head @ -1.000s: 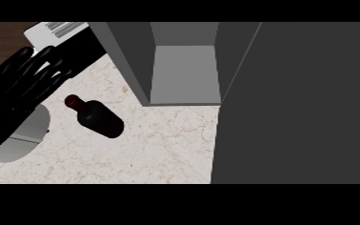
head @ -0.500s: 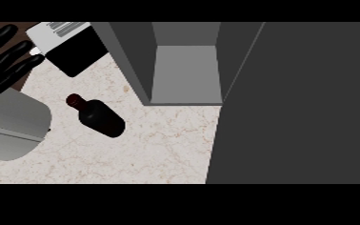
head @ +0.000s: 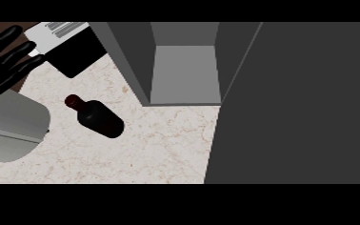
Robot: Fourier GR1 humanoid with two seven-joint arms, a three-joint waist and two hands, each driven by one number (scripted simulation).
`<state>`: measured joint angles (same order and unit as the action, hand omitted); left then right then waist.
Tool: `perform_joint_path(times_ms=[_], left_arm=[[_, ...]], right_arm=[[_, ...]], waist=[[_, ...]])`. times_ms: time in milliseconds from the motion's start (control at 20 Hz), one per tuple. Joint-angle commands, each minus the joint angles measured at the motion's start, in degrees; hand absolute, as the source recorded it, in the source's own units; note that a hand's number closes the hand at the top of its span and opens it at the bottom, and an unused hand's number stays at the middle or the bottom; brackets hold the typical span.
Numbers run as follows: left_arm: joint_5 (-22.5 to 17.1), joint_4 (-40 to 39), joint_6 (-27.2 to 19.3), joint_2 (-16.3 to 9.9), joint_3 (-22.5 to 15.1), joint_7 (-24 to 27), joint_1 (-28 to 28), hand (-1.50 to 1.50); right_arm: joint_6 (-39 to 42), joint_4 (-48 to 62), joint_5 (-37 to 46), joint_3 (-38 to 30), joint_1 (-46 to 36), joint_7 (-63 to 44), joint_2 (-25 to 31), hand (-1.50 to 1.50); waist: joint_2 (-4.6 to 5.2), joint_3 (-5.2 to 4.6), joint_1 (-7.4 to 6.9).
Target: Pick up the wine, place it into the cabinet and close the cabinet
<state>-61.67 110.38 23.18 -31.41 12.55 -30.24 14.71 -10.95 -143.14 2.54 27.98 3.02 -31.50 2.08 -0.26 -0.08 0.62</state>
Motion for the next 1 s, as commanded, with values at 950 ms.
perform_joint_path(times_ms=[950], left_arm=[[19.63,-16.11,10.42,9.41,-3.55,10.37,0.0,-1.5]], right_arm=[[-8.86,-9.31,9.36,4.89,-3.79,-8.04,7.14,-1.5]], waist=[[0.1,0.03,0.38]])
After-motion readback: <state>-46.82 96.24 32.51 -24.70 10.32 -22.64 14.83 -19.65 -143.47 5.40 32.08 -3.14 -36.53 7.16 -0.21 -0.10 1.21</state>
